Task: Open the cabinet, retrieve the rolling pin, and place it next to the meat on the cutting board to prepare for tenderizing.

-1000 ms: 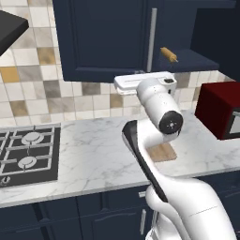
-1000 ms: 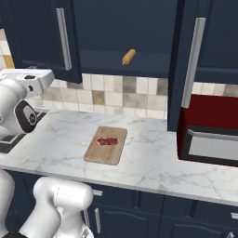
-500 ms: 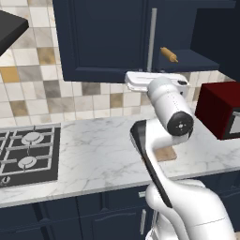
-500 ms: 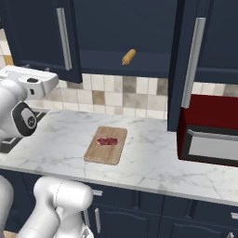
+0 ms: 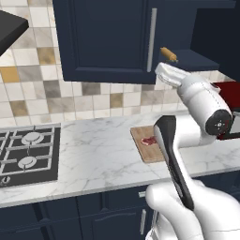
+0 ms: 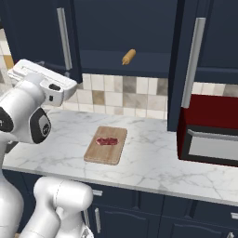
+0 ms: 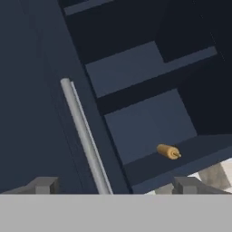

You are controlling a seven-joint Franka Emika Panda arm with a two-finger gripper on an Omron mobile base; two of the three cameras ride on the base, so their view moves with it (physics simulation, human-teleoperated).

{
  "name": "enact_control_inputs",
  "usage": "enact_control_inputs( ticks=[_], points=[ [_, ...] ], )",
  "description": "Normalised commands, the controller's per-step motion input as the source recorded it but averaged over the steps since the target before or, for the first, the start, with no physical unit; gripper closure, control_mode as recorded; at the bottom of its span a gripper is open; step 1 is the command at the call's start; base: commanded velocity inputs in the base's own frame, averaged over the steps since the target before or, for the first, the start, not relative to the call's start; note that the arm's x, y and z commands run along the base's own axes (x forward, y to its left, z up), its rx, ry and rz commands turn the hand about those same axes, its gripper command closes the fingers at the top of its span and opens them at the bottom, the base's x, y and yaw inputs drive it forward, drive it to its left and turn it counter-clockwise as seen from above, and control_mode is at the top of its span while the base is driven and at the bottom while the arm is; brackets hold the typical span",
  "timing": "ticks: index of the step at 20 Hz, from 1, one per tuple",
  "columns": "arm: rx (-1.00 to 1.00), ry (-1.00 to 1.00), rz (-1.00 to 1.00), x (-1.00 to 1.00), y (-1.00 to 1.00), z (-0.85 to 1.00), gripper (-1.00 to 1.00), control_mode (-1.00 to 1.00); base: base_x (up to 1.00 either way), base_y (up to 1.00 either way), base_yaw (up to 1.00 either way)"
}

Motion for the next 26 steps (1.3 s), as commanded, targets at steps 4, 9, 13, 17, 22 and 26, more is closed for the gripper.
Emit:
enact_control_inputs(
  ticks=[4,9,13,17,22,26],
  points=[
    [0.26,0.0,0.0,-0.16,-0.46,0.1,-1.0,-1.0,0.0,0.0,0.0],
    [0.22,0.11,0.0,-0.03,-0.43,0.19,-1.0,-1.0,0.0,0.0,0.0],
    [0.18,0.12,0.05,0.23,-0.27,0.04,-1.0,-1.0,0.0,0.0,0.0],
    [0.16,0.12,0.13,0.61,-0.09,0.0,-1.0,-1.0,0.0,0.0,0.0],
    [0.18,0.08,0.17,0.5,-0.13,0.0,-1.0,-1.0,0.0,0.0,0.0],
    [0.19,0.02,0.19,0.44,-0.11,-0.01,-1.0,-1.0,0.0,0.0,0.0]
  ],
)
